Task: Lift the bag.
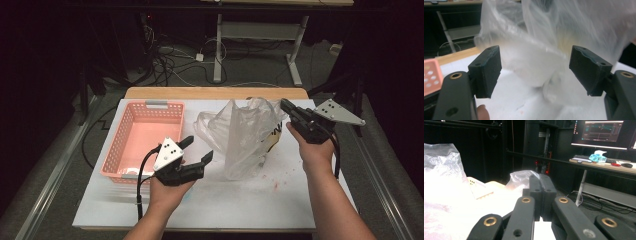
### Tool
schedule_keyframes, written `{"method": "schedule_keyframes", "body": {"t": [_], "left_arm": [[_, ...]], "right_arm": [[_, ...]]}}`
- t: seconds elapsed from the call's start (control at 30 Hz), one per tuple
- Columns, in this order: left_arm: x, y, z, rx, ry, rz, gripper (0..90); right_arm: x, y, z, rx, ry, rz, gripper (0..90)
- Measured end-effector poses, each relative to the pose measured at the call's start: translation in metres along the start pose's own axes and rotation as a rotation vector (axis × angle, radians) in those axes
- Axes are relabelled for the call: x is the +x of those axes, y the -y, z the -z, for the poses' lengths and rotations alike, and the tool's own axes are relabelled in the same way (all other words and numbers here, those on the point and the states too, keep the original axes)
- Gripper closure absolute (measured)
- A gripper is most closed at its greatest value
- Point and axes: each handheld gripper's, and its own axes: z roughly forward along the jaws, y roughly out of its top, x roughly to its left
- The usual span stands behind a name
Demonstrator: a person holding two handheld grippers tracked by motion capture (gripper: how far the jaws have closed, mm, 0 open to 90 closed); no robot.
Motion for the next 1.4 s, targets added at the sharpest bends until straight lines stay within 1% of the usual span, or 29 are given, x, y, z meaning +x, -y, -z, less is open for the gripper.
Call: {"method": "schedule_keyframes", "body": {"t": [0.07,0.13,0.17,0.2,0.23,0.27,0.3,0.33,0.37,0.43,0.47,0.53,0.6,0.7,0.77,0.9,0.97,1.07,1.13,1.17,1.3,1.4], "left_arm": [[-0.006,0.009,-0.003,0.032,0.011,-0.011,18.6],[-0.010,0.019,-0.010,0.066,0.016,-0.020,13.9],[-0.011,0.023,-0.013,0.077,0.021,-0.018,13.4],[-0.013,0.028,-0.018,0.095,0.036,-0.005,11.6],[-0.014,0.031,-0.022,0.115,0.041,0.001,5.8],[-0.015,0.034,-0.025,0.131,0.047,0.004,3.0],[-0.015,0.034,-0.025,0.131,0.047,0.004,0.3],[-0.015,0.038,-0.029,0.144,0.057,0.009,0.0],[-0.015,0.039,-0.029,0.142,0.059,0.010,0.0],[-0.015,0.042,-0.030,0.147,0.060,0.005,0.0],[-0.015,0.043,-0.030,0.149,0.060,0.006,0.0],[-0.013,0.045,-0.030,0.154,0.050,0.011,0.0],[-0.012,0.046,-0.029,0.157,0.049,0.020,0.0],[-0.013,0.048,-0.029,0.160,0.052,0.014,0.0],[-0.014,0.049,-0.028,0.160,0.054,0.012,0.0],[-0.013,0.049,-0.028,0.157,0.054,0.015,0.0],[-0.013,0.050,-0.029,0.159,0.054,0.015,0.0],[-0.013,0.050,-0.029,0.157,0.052,0.013,0.0],[-0.013,0.050,-0.029,0.157,0.053,0.013,0.0],[-0.012,0.050,-0.029,0.156,0.052,0.012,0.0],[-0.012,0.050,-0.028,0.151,0.046,0.007,0.0],[-0.012,0.050,-0.027,0.149,0.043,0.006,0.0]], "right_arm": [[0.000,0.000,0.000,0.002,-0.003,0.007,90.0],[0.001,0.000,0.001,0.002,-0.008,-0.002,87.9],[0.001,0.000,0.002,0.002,-0.014,-0.003,86.1],[0.001,-0.001,0.002,0.001,-0.019,-0.002,85.3],[0.002,-0.002,0.004,-0.003,-0.022,0.002,83.4],[0.002,-0.003,0.006,-0.008,-0.025,0.001,81.0],[0.003,-0.005,0.009,-0.014,-0.030,-0.005,77.9],[0.003,-0.006,0.011,-0.015,-0.035,-0.001,75.4],[0.004,-0.009,0.016,-0.018,-0.034,0.009,71.3],[0.005,-0.012,0.024,-0.042,-0.039,0.008,65.1],[0.005,-0.014,0.029,-0.045,-0.038,0.014,62.6],[0.006,-0.015,0.036,-0.041,-0.046,0.015,57.3],[0.007,-0.012,0.041,-0.025,-0.046,0.022,51.6],[0.010,0.005,0.044,0.032,-0.049,0.022,42.2],[0.012,0.020,0.045,0.069,-0.049,0.027,35.7],[0.016,0.052,0.047,0.132,-0.052,0.013,23.4],[0.017,0.066,0.049,0.160,-0.054,0.003,17.7],[0.020,0.084,0.052,0.193,-0.060,-0.012,11.8],[0.021,0.092,0.054,0.207,-0.061,-0.026,4.9],[0.022,0.098,0.055,0.220,-0.057,-0.039,0.1],[0.021,0.112,0.057,0.250,-0.052,-0.061,0.1],[0.021,0.115,0.057,0.260,-0.056,-0.059,0.1]]}}
